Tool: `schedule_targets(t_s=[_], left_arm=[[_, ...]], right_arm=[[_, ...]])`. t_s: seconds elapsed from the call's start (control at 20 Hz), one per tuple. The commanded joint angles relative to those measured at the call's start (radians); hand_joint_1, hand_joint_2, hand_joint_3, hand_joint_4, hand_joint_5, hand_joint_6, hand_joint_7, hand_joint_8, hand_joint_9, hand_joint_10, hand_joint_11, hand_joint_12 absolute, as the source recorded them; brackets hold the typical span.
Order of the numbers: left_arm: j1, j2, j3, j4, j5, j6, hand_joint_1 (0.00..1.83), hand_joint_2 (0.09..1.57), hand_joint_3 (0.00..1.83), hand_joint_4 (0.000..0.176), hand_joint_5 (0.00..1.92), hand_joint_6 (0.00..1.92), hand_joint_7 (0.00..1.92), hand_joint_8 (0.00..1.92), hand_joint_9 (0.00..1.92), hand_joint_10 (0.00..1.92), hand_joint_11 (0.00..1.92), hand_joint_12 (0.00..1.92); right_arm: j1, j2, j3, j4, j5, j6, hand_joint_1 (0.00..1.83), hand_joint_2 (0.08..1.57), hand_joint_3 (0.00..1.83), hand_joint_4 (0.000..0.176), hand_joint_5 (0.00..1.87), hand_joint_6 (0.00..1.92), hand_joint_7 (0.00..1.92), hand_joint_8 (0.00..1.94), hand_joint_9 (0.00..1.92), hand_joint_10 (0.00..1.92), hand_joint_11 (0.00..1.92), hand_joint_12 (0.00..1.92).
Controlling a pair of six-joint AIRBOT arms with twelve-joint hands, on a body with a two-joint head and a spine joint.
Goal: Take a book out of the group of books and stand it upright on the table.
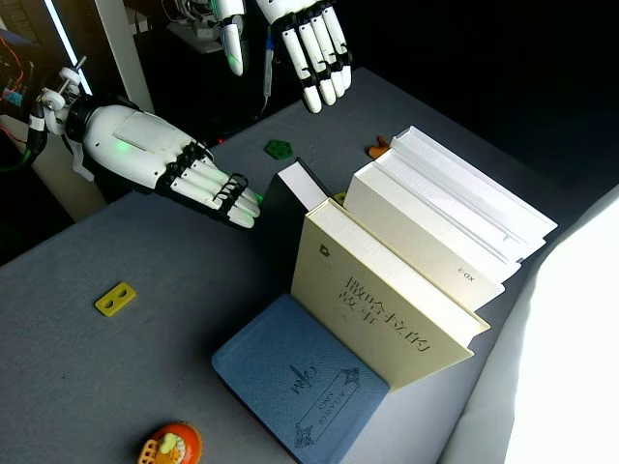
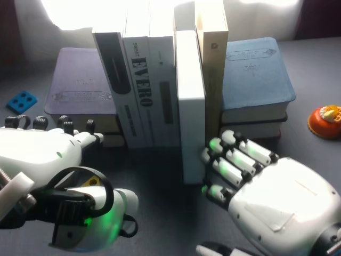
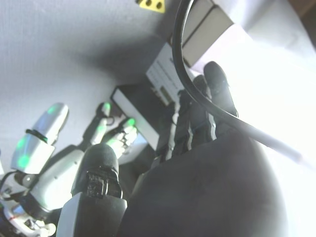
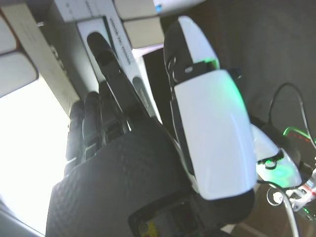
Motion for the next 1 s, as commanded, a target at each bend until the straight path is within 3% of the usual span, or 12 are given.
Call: schedule_targets(t_s=[0.0, 0.1, 0.2, 0.35, 0.6, 0.7, 0.75, 0.8, 0.85, 0.9, 0.95], left_arm=[[-0.01, 0.001, -0.004, 0.082, 0.013, -0.004, 0.0, 1.36, 0.0, 0.037, 0.0, 0.0, 0.03, 0.01, 0.06, 0.01, 0.0, 0.36], [-0.009, 0.002, -0.004, 0.082, 0.013, -0.004, 0.0, 1.36, 0.0, 0.04, 0.0, 0.0, 0.04, 0.0, 0.07, 0.01, 0.0, 0.38], [-0.009, 0.002, -0.003, 0.082, 0.013, -0.004, 0.0, 1.36, 0.0, 0.038, 0.0, 0.0, 0.04, 0.0, 0.08, 0.01, 0.0, 0.37], [-0.008, 0.002, -0.002, 0.082, 0.013, -0.004, 0.0, 1.36, 0.0, 0.036, 0.01, 0.0, 0.04, 0.0, 0.09, 0.01, 0.0, 0.41], [-0.008, 0.002, -0.004, 0.082, 0.013, -0.004, 0.0, 1.36, 0.0, 0.036, 0.04, 0.0, 0.07, 0.0, 0.09, 0.0, 0.0, 0.47], [-0.007, 0.002, -0.003, 0.082, 0.013, -0.004, 0.02, 1.35, 0.0, 0.028, 0.14, 0.01, 0.24, 0.01, 0.23, 0.03, 0.0, 0.58], [-0.007, 0.002, -0.003, 0.082, 0.013, -0.004, 0.02, 1.35, 0.0, 0.024, 0.2, 0.02, 0.33, 0.03, 0.31, 0.04, 0.0, 0.72], [-0.007, 0.002, -0.004, 0.082, 0.013, -0.004, 0.08, 1.33, 0.0, 0.019, 0.32, 0.03, 0.46, 0.02, 0.43, 0.05, 0.0, 1.01], [-0.006, 0.002, -0.004, 0.082, 0.013, -0.004, 0.09, 1.33, 0.0, 0.011, 0.37, 0.03, 0.52, 0.03, 0.5, 0.07, 0.0, 1.21], [-0.006, 0.002, -0.003, 0.082, 0.013, -0.004, 0.14, 1.32, 0.0, 0.0, 0.49, 0.04, 0.69, 0.05, 0.65, 0.12, 0.11, 1.34], [-0.006, 0.002, -0.003, 0.082, 0.013, -0.004, 0.19, 1.32, 0.0, 0.0, 0.57, 0.03, 0.77, 0.05, 0.74, 0.17, 0.19, 1.37]], right_arm=[[0.003, 0.001, -0.007, -0.074, 0.058, 0.003, 0.0, 1.25, 0.01, 0.003, 0.49, 0.09, 0.0, 0.0, 0.0, 0.0, 0.0, 0.0], [-0.009, 0.002, -0.015, -0.074, 0.058, 0.002, 0.0, 1.25, 0.0, 0.007, 0.49, 0.09, 0.01, 0.01, 0.0, 0.0, 0.0, 0.0], [-0.025, 0.006, -0.043, -0.087, 0.06, -0.011, 0.0, 1.24, 0.0, 0.0, 0.47, 0.08, 0.0, 0.0, 0.0, 0.0, 0.0, 0.0], [-0.052, 0.03, -0.109, -0.171, 0.099, -0.019, 0.0, 1.24, 0.0, 0.0, 0.46, 0.08, 0.01, 0.0, 0.0, 0.0, 0.0, 0.0], [-0.009, 0.109, -0.184, -0.171, 0.158, -0.038, 0.0, 1.24, 0.0, 0.006, 0.41, 0.06, 0.08, 0.03, 0.0, 0.0, 0.0, 0.0], [0.02, 0.152, -0.203, -0.171, 0.174, -0.032, 0.0, 1.25, 0.0, 0.0, 0.36, 0.03, 0.2, 0.03, 0.1, 0.04, 0.0, 0.0], [0.03, 0.172, -0.21, -0.171, 0.173, -0.029, 0.0, 1.24, 0.0, 0.0, 0.36, 0.03, 0.3, 0.01, 0.18, 0.13, 0.0, 0.36], [0.033, 0.196, -0.217, -0.172, 0.173, -0.03, 0.01, 1.24, 0.0, 0.0, 0.44, 0.07, 0.45, 0.05, 0.29, 0.28, 0.0, 1.06], [0.032, 0.211, -0.221, -0.172, 0.172, -0.029, 0.04, 1.24, 0.0, 0.0, 0.49, 0.14, 0.54, 0.1, 0.24, 0.66, 0.0, 1.33], [0.032, 0.231, -0.227, -0.177, 0.167, -0.028, 0.07, 1.24, 0.0, 0.0, 0.51, 0.57, 0.63, 0.34, 0.3, 0.99, 0.0, 1.57], [0.032, 0.248, -0.233, -0.191, 0.167, -0.021, 0.07, 1.24, 0.0, 0.0, 0.47, 0.91, 0.59, 0.66, 0.31, 1.21, 0.0, 1.73]])
